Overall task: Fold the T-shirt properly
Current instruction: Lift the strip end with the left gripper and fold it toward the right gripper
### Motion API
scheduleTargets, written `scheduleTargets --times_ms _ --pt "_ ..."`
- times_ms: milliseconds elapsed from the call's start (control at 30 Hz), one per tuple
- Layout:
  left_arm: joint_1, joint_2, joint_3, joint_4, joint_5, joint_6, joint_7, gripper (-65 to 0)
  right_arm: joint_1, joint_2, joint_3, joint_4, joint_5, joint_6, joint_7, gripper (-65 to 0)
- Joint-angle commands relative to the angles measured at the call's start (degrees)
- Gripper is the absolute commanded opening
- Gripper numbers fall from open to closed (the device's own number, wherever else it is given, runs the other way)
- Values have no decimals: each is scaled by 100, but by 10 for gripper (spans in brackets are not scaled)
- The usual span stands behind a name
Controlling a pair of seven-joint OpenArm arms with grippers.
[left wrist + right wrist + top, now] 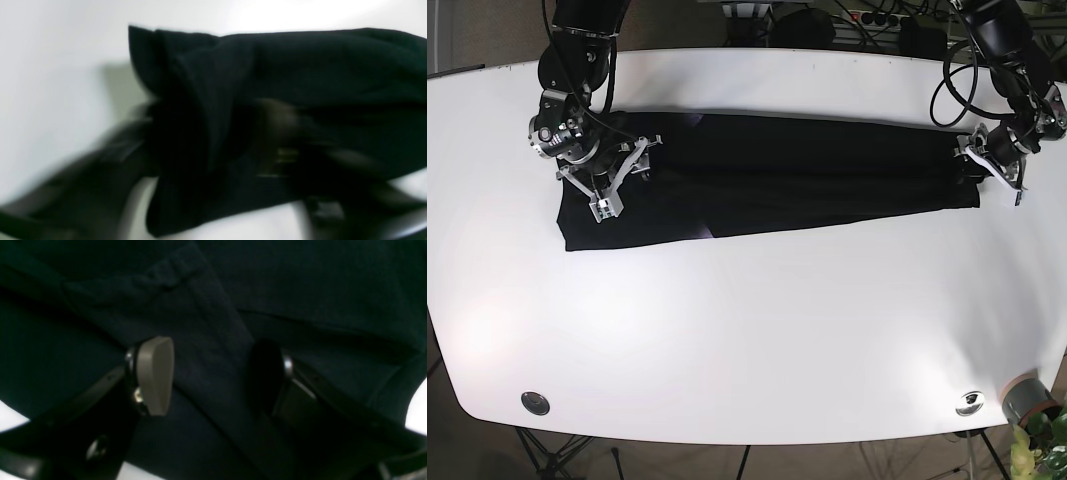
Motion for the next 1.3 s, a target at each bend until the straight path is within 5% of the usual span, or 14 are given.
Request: scheduleTargets --times_ms 0,67,400,600,933,1267 --pt "-12 -74 -3 36 59 7 126 -528 48 28 8 116 39 31 43 -279" --pt "-39 -74 32 71 59 7 135 -581 48 28 8 116 39 31 43 -279" --pt "128 -30 243 1935 59 7 152 -561 48 28 8 116 39 31 43 -279" --pt "172 515 287 3086 85 7 478 -561 57 28 8 116 39 31 43 -279" --pt "-12 1333 1650 3385 77 7 627 -558 57 28 8 98 39 31 51 -279" --pt "-425 1922 2722 3025 85 733 610 -558 48 28 8 116 39 31 43 -279"
